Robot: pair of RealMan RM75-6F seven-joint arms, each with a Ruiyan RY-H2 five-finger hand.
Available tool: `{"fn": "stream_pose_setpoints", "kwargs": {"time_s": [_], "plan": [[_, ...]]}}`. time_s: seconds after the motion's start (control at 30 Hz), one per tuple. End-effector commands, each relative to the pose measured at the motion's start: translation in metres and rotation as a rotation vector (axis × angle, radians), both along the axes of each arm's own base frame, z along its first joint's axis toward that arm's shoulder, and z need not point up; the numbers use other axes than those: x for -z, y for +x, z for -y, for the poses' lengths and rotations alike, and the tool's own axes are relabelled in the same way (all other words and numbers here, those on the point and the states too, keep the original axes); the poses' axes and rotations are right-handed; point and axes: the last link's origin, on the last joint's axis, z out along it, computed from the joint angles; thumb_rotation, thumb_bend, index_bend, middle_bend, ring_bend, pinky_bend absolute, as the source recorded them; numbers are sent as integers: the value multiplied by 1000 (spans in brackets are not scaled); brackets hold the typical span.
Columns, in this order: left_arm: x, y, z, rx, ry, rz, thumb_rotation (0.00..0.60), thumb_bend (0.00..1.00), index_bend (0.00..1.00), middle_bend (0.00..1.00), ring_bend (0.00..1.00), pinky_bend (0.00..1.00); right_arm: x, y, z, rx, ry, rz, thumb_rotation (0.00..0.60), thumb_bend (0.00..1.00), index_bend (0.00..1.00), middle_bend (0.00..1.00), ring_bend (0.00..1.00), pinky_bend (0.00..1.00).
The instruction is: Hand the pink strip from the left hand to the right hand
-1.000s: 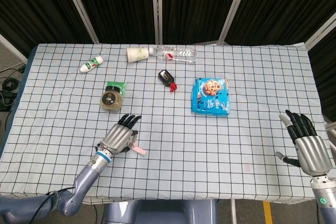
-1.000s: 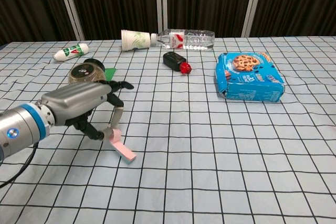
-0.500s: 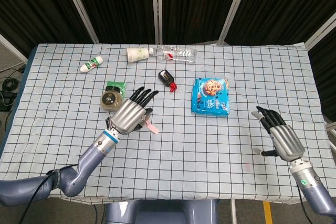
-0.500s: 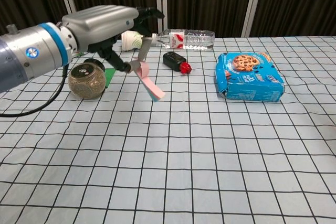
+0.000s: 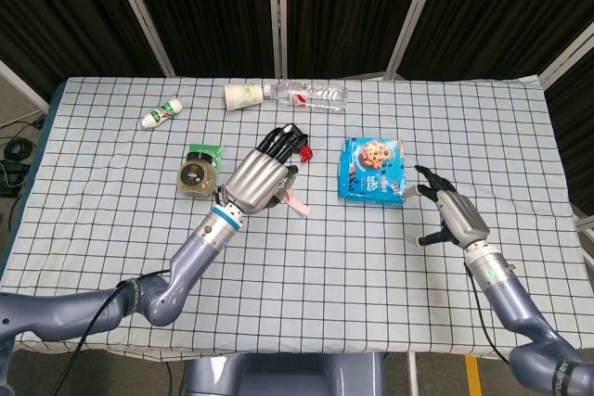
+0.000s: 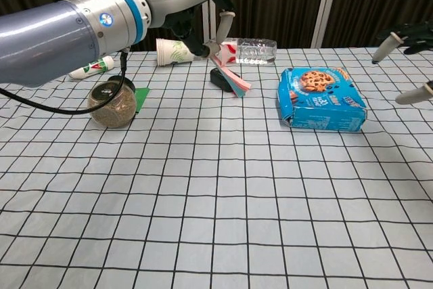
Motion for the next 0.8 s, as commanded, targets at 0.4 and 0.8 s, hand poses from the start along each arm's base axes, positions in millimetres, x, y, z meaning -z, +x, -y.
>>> {"fn": "stream_pose_setpoints", "kwargs": {"time_s": [0.4,0.8], "plan": [[10,40,-15,-93,56,44,600,563,727,0,0,0,50,70,27,26,-14,58,600,48,416,0,0,0],[23,54,-15,-112,40,97,600,563,728,0,0,0,61,95,32,56,-54,80,600,57,431,0,0,0]]}}
